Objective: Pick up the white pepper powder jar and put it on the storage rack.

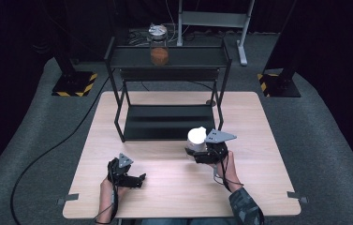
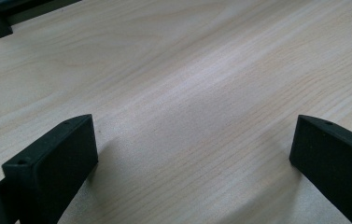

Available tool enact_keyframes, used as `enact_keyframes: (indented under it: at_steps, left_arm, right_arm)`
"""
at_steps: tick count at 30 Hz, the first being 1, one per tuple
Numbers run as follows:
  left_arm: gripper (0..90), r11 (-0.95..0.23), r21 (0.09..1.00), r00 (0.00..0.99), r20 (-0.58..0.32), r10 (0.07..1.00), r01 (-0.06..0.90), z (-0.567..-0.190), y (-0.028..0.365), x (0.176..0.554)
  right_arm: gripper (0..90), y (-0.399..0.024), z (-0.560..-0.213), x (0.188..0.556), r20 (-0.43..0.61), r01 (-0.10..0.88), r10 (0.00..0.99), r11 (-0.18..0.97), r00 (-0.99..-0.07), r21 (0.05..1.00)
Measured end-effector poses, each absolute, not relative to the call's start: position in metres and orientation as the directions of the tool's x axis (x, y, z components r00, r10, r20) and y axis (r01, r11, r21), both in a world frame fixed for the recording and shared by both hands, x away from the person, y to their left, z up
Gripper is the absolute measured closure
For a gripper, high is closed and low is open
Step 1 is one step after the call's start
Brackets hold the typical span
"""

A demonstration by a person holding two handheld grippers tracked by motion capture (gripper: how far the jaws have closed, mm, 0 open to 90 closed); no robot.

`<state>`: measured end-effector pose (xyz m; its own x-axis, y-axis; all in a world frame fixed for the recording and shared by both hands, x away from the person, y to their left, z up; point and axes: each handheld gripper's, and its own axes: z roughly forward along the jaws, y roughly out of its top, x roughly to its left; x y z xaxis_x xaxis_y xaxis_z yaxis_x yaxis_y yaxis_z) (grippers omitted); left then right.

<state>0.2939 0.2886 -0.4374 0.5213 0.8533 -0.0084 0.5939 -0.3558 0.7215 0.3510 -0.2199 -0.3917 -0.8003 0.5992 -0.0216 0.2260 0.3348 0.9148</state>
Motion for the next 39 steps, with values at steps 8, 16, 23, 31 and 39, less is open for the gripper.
enact_keyframes:
  at_steps: [8, 16, 23, 31, 39]
  left_arm:
    - [0.2, -0.356, 0.721, 0.521, -0.008, 0.853, 0.594, -0.437, 0.289, 0.294]
    - [0.2, -0.355, 0.722, 0.521, -0.009, 0.854, 0.594, -0.437, 0.289, 0.294]
    - [0.2, -0.355, 0.722, 0.521, -0.009, 0.854, 0.594, -0.437, 0.289, 0.294]
    - [0.2, -0.355, 0.722, 0.521, -0.009, 0.854, 0.594, -0.437, 0.289, 0.294]
    - [0.2, -0.355, 0.722, 0.521, -0.009, 0.854, 0.594, -0.437, 0.289, 0.294]
  right_arm:
    - [30.0, -0.229, -0.371, 0.352, -0.038, 0.213, 0.605, 0.338, -0.795, 0.917]
    - [30.0, -0.238, -0.351, 0.355, -0.054, 0.2, 0.601, 0.348, -0.797, 0.916]
    - [30.1, -0.247, -0.335, 0.358, -0.066, 0.183, 0.597, 0.346, -0.799, 0.92]
    - [30.1, -0.257, -0.317, 0.363, -0.069, 0.174, 0.599, 0.338, -0.798, 0.925]
    - [30.1, -0.267, -0.298, 0.368, -0.079, 0.155, 0.596, 0.332, -0.799, 0.93]
